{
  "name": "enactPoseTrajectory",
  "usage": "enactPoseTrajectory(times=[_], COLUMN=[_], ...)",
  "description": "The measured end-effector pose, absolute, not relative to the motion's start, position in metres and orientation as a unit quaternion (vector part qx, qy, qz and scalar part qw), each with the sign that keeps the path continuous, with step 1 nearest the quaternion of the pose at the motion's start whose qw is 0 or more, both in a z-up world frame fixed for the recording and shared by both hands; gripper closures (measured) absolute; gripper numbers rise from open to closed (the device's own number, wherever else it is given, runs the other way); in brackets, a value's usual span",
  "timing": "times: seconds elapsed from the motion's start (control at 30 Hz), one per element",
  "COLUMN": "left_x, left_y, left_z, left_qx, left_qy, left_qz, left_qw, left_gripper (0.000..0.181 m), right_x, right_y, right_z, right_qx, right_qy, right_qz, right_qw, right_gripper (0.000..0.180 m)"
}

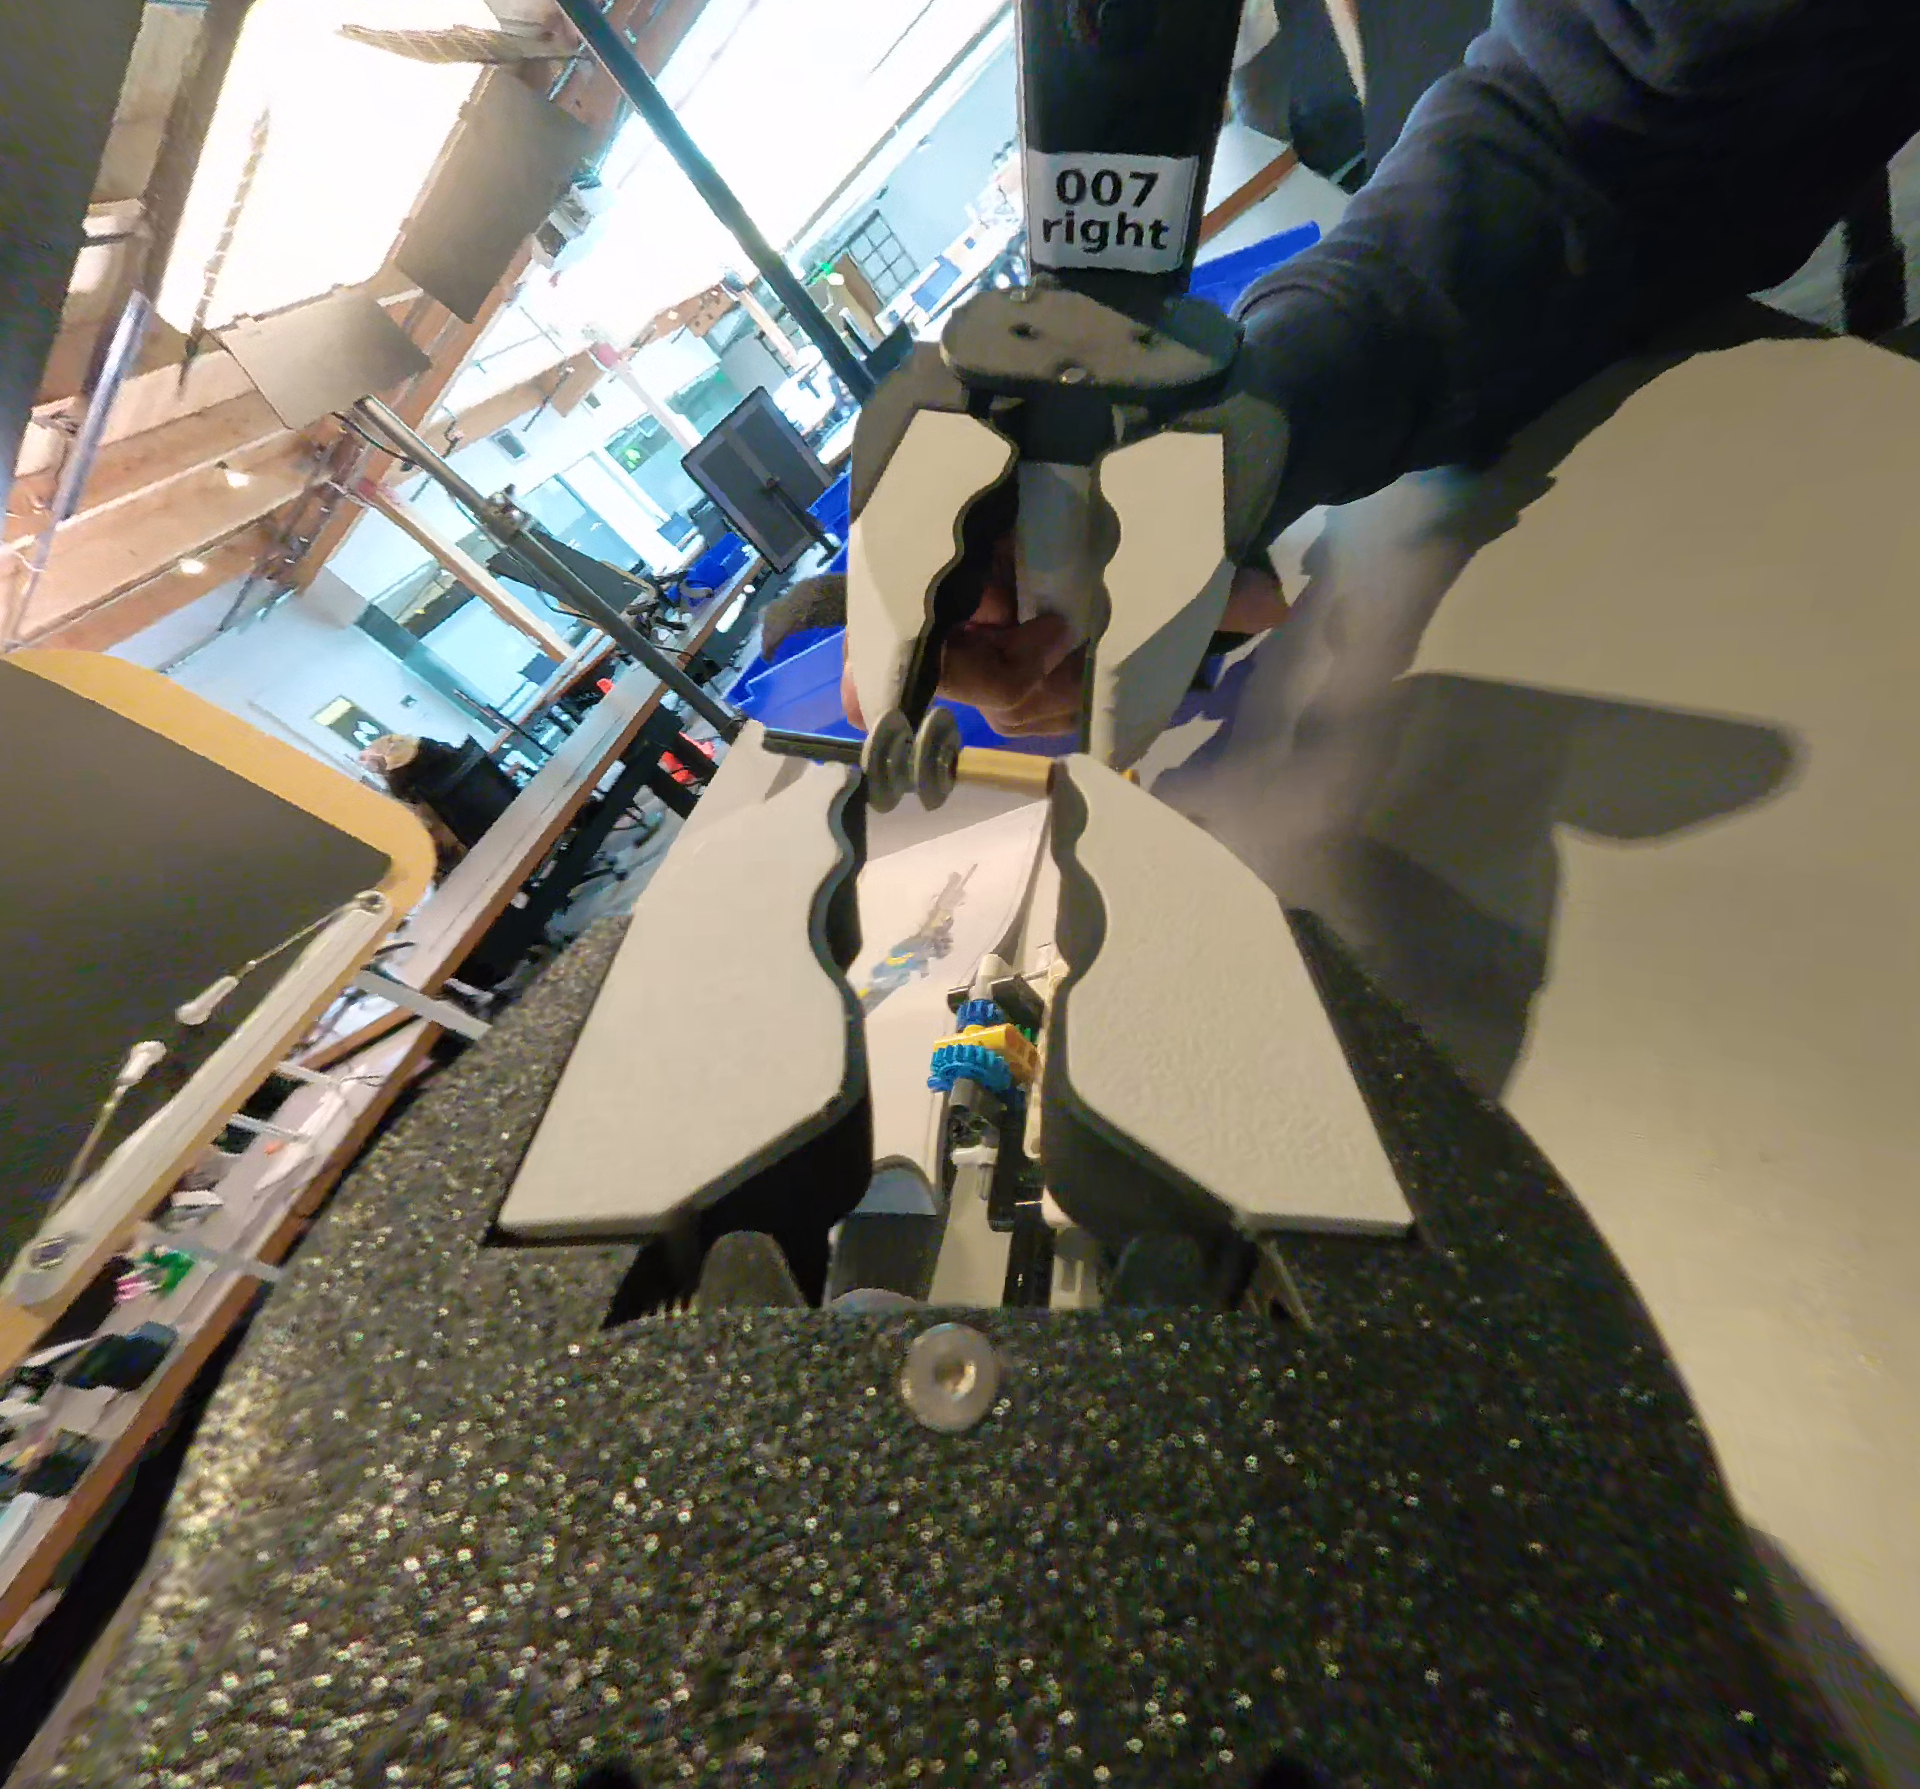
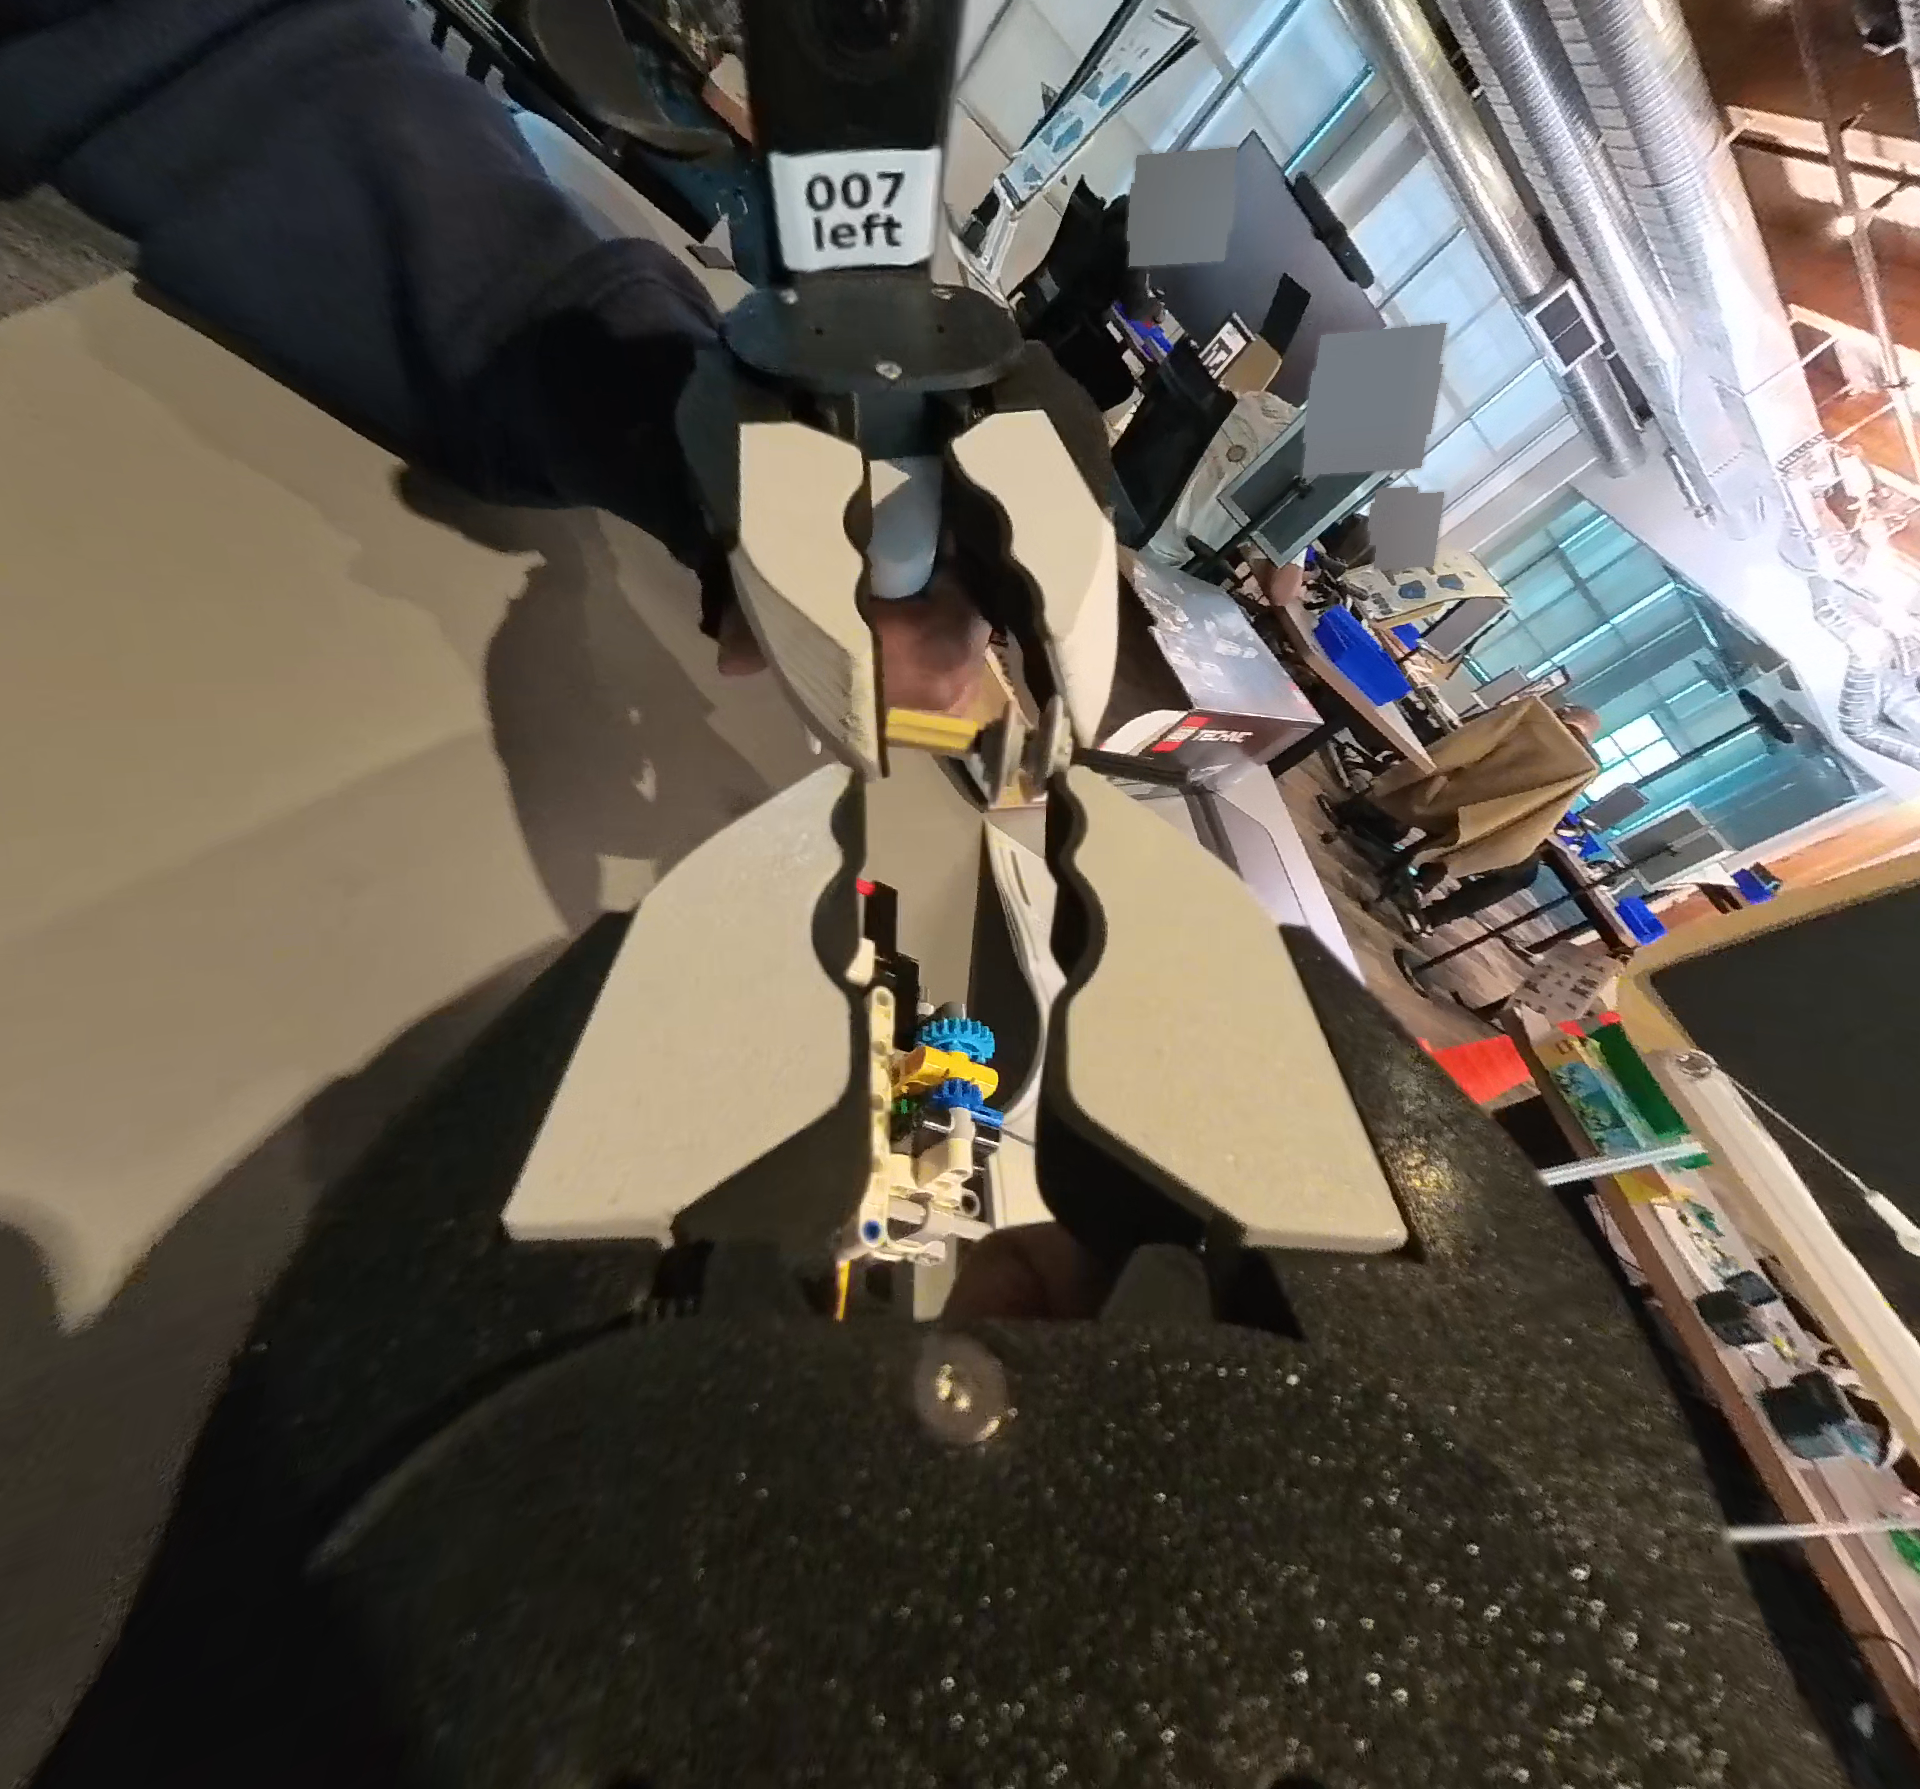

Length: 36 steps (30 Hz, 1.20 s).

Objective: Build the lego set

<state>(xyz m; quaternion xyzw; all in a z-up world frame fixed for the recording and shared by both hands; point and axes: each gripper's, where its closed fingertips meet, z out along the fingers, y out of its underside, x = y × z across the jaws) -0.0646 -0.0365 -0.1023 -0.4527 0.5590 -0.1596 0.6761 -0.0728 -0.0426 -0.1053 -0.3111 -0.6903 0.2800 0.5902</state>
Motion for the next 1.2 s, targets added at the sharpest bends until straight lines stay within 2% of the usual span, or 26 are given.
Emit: enactPoseTrajectory(times=[0.37, 0.73, 1.2], left_x=[-0.061, -0.066, -0.065], left_y=[-0.032, -0.03, -0.035], left_z=[-0.112, -0.107, -0.108], left_qx=[-0.434, -0.457, -0.455], left_qy=[0.585, 0.566, 0.577], left_qz=[-0.068, -0.101, -0.112], left_qw=[0.682, 0.679, 0.668], left_gripper=[0.147, 0.147, 0.147], right_x=[-0.067, -0.072, -0.072], right_y=[-0.029, -0.033, -0.042], right_z=[-0.093, -0.102, -0.105], right_qx=[-0.379, -0.36, -0.34], right_qy=[-0.646, -0.672, -0.684], right_qz=[0.378, 0.32, 0.319], right_qw=[0.544, 0.563, 0.561], right_gripper=[0.141, 0.143, 0.151])
